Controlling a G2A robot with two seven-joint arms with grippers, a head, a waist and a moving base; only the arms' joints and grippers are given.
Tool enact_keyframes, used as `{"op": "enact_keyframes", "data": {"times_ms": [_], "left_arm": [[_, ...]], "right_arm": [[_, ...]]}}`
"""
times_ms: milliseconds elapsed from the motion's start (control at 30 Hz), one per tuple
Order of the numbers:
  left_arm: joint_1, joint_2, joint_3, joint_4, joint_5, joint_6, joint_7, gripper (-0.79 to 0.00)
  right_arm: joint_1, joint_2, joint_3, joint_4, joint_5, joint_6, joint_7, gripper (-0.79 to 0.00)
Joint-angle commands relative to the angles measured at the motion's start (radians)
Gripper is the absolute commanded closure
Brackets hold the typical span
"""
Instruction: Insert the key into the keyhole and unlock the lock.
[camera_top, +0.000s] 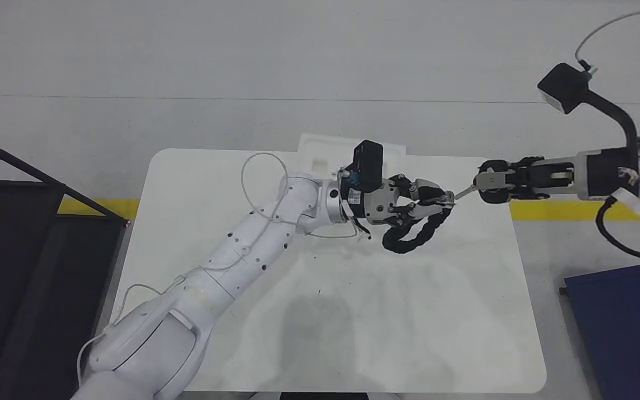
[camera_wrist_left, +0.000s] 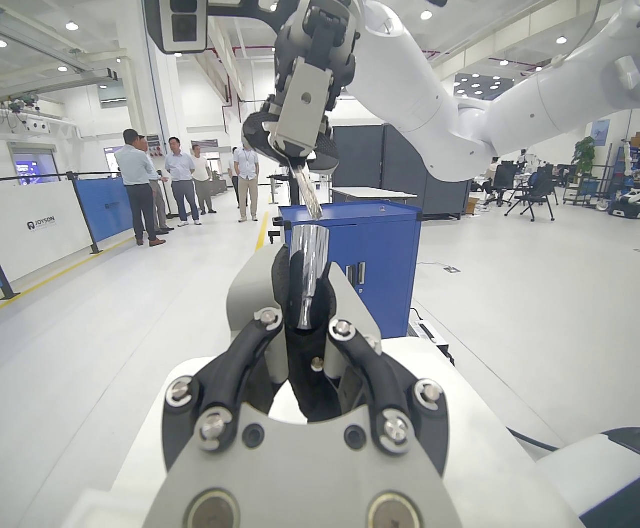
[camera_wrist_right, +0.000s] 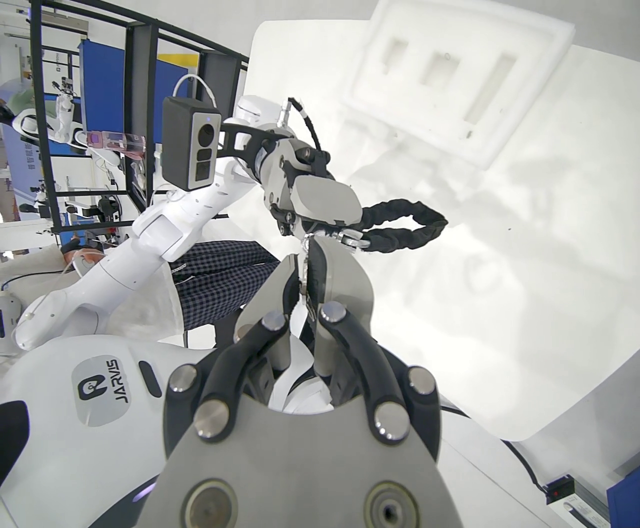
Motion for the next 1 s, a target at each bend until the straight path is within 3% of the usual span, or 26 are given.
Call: {"op": "enact_keyframes", "data": {"times_ms": [0,967], "left_arm": [[0.01,-0.004,-0.001,-0.005,-0.014,0.01,0.0,0.0],[0.079,-0.042,-0.043,-0.029,-0.043,0.059,-0.046,0.0]], "right_arm": [[0.003,0.001,0.002,-0.004,-0.002,0.002,-0.003,0.0],[0.005,0.017,0.002,-0.053,-0.062,0.003,-0.031,0.0]]}}
